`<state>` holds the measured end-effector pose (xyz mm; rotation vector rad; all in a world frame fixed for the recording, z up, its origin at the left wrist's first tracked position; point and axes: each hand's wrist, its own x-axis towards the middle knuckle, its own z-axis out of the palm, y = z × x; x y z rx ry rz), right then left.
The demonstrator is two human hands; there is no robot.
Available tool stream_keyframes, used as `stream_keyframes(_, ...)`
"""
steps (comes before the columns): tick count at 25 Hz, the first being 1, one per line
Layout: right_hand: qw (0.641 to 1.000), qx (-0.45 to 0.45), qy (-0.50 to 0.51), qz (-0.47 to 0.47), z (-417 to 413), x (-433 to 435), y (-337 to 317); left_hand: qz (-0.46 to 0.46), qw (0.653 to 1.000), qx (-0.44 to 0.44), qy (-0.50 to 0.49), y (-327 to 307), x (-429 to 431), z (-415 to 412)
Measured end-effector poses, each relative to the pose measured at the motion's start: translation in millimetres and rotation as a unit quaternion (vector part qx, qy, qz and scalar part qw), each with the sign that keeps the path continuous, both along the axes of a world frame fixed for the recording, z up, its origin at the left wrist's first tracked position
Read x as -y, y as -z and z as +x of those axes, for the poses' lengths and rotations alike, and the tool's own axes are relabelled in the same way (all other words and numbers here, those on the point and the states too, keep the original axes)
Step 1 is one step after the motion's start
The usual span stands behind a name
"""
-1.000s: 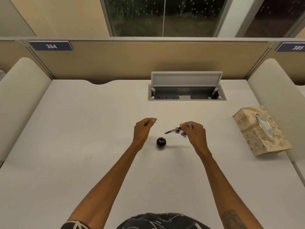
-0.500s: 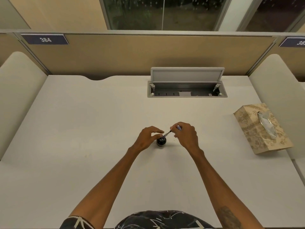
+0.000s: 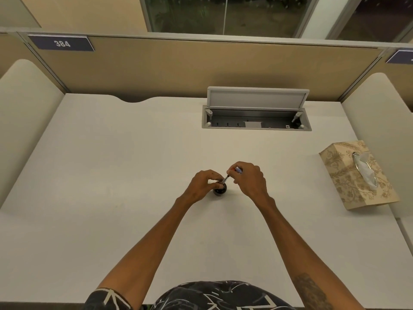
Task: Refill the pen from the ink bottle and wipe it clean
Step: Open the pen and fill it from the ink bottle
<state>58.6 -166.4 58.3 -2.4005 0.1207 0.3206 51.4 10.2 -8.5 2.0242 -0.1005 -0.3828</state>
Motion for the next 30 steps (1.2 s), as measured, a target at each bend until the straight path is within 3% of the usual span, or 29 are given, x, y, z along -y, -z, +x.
stream_keyframes(4, 1.0, 0.001, 0.008, 0.001, -1.6, 0.3, 1.0, -0.017, 0.999, -0.007, -0.026, -0.4, 2.5, -2.6)
stream_keyframes(16, 1.0, 0.007, -0.007, 0.003, -5.7, 2.8, -4.1, 0.045, 0.996, 0.065, -0.038, 1.0, 8.8, -10.4)
stream_keyframes(25, 0.996, -0.012, -0.066, -0.05, 0.3, 12.7, -12.8, 0.086, 0.993, 0.083, -0.021, -2.1, 6.1, -8.7)
stream_keyframes(30, 0.995, -0.014, -0.051, -0.084, -0.6, 9.3, -17.1, 0.117, 0.986, 0.12, 0.001, -5.3, 6.6, -7.2)
